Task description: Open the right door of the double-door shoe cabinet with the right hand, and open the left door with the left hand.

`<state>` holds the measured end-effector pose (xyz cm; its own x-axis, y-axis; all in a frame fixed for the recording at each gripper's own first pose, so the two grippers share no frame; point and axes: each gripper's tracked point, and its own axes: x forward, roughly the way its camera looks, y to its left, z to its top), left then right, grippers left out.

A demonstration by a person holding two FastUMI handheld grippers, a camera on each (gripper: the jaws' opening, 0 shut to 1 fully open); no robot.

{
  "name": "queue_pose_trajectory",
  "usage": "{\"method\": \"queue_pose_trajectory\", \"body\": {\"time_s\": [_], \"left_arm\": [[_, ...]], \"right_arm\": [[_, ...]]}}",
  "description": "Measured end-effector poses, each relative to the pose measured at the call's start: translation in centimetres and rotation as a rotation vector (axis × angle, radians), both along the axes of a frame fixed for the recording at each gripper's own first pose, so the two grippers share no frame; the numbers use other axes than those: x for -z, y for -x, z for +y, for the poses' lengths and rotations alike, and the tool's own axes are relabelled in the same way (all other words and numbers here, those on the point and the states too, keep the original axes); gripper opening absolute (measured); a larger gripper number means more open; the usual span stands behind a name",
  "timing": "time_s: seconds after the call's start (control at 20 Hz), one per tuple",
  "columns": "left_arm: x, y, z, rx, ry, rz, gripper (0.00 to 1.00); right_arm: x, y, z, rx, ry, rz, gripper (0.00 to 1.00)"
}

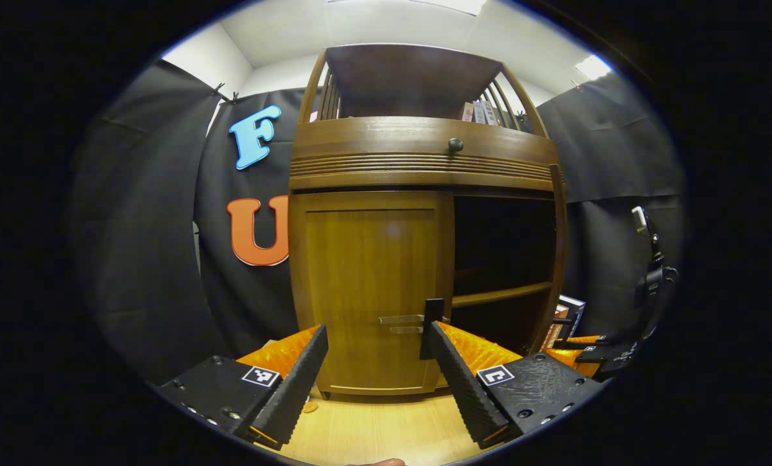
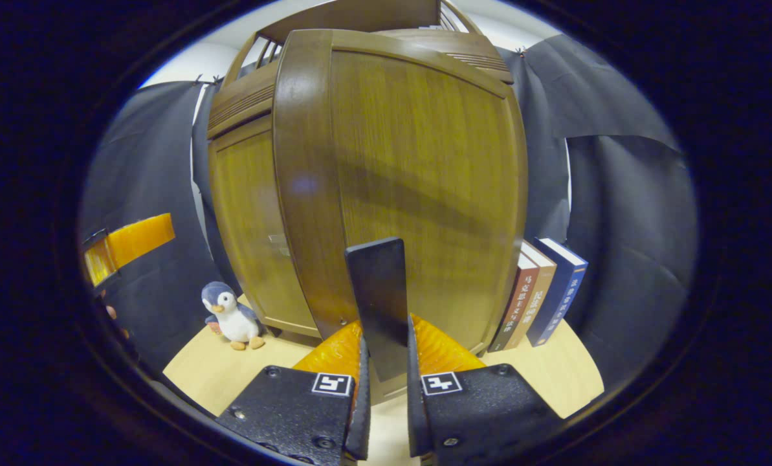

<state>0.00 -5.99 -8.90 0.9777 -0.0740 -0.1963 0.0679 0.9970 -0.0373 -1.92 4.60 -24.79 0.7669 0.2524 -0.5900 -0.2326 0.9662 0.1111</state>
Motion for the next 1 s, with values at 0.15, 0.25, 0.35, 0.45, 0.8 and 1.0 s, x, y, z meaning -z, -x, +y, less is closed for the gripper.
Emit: {"method": "queue_pose_trajectory", "body": {"time_s": [0.15,0.25,0.35,0.45,0.8,1.0], "left_arm": [[0.3,-1.0,-1.4,0.022,0.007,0.006,0.95],[0.7,-1.8,-2.2,0.027,0.009,0.012,0.95],[1.5,-2.2,-2.9,0.033,0.010,0.022,0.95],[2.3,-2.9,-3.4,0.037,-0.002,0.032,0.95],[5.2,-6.1,-5.5,0.046,-0.009,0.073,0.95],[6.9,-8.0,-6.6,0.045,0.003,0.099,0.95]], "right_arm": [[-0.4,0.9,-1.6,0.016,0.012,-0.007,0.25],[-0.7,1.6,-2.9,0.030,0.024,-0.009,0.24],[-1.0,2.2,-4.3,0.044,0.032,-0.008,0.24],[-1.2,2.7,-5.7,0.065,0.043,-0.002,0.22],[-2.1,3.6,-12.1,0.219,0.087,0.009,0.12],[-2.9,3.8,-15.6,0.297,0.108,0.005,0.09]]}}
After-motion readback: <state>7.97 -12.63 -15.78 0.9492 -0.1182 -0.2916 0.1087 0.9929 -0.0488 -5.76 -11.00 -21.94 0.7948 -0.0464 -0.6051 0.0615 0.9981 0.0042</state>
